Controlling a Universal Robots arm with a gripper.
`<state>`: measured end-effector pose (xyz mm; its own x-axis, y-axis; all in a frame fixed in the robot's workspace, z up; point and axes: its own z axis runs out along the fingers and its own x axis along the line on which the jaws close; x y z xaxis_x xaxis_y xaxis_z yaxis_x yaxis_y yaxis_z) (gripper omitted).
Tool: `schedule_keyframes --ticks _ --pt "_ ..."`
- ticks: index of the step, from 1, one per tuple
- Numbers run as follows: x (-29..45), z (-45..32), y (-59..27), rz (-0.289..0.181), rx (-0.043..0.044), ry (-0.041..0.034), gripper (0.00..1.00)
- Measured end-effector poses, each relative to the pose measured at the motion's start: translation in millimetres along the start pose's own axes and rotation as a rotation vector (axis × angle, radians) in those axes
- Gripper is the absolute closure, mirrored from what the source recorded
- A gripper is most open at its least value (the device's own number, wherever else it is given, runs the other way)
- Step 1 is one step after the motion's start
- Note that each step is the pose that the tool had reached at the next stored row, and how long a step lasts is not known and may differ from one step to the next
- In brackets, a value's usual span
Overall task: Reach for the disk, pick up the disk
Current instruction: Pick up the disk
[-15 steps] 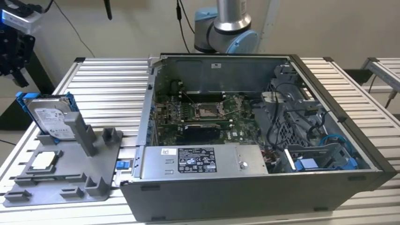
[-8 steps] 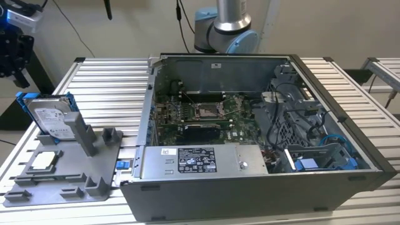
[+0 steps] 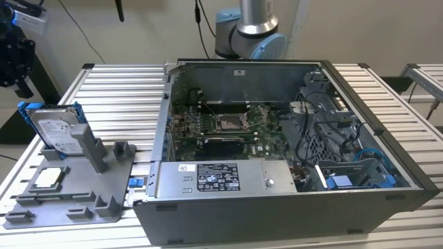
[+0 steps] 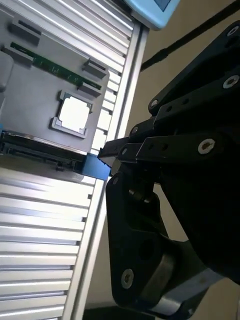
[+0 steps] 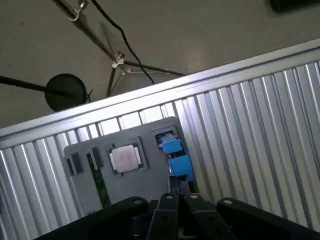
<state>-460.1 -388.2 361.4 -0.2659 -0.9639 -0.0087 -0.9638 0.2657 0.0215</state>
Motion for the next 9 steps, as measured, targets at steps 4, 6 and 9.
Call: schedule_keyframes --ticks 4,6,9 --pt "0.0 0.2 0.0 -0.054 -0.0003 0.0010 1.00" --pt "0.0 0.1 -0.1 -0.067 -0.0005 0.0013 1.00" --pt "0.0 0.2 -0.1 -0.068 -0.0005 0.0014 1.00"
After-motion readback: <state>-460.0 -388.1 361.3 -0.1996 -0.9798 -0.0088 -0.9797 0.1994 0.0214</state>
